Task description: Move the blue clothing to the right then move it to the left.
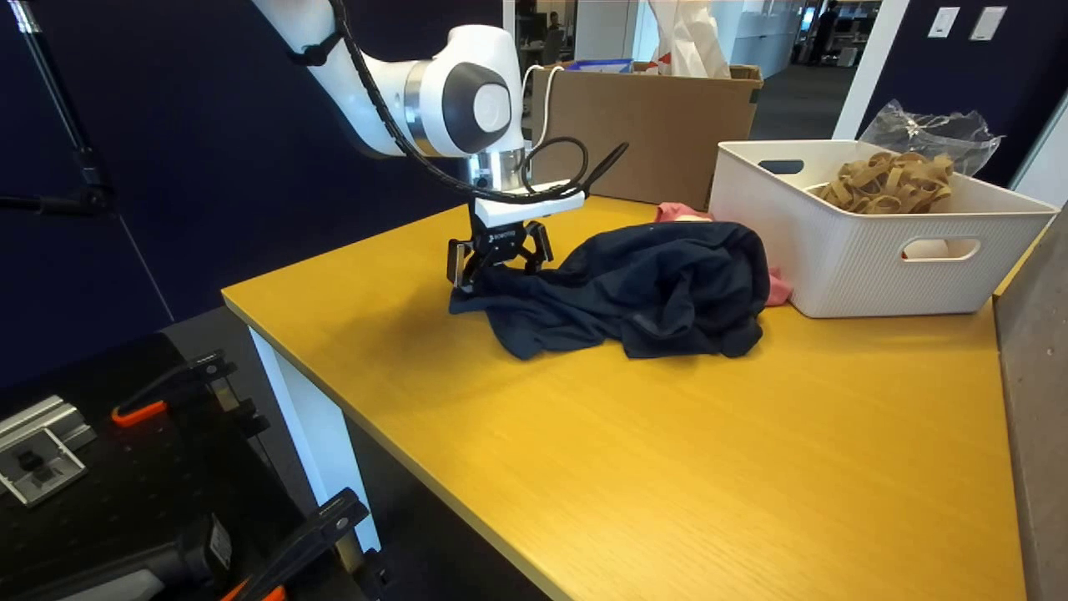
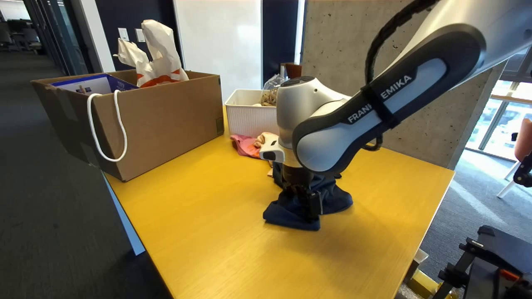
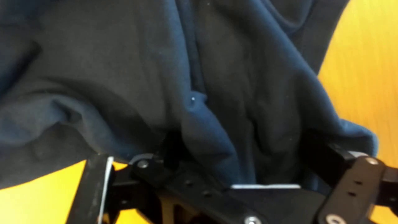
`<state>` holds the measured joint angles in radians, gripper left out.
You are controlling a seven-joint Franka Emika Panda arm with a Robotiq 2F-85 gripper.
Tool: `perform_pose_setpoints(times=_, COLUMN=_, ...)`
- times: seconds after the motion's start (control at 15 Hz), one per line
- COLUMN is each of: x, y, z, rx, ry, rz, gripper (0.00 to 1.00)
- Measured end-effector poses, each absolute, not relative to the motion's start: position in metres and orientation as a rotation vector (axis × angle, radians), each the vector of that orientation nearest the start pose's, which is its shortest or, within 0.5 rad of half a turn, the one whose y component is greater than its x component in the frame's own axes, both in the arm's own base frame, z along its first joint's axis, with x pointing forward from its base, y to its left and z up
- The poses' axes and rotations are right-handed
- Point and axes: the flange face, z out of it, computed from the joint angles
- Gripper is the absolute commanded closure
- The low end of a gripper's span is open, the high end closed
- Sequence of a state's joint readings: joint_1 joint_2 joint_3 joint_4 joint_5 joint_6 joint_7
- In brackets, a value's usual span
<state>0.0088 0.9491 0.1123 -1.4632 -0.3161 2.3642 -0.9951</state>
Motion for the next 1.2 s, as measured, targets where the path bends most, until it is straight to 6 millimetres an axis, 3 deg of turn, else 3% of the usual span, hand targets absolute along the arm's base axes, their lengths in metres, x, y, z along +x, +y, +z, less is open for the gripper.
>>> perform_pose_setpoints(times=0.33, x=0.711, y=0.073, z=0.098, rx=-2.520, ry=-2.009, rz=0.163, gripper=0.64)
perform_pose_setpoints(times=0.53, x=0.709, y=0.093, z=0.093, rx=-2.488, ry=-2.045, rz=0.173, gripper=0.88)
perform_pose_setpoints(times=0.67, x=0.705, y=0.116, z=0.093, rx=-2.454, ry=-2.088, rz=0.181, gripper=0.99)
perform_pose_setpoints(times=1.2, x=0.661, y=0.244, z=0.095, rx=-2.335, ry=-2.256, rz=0.198, gripper=1.00)
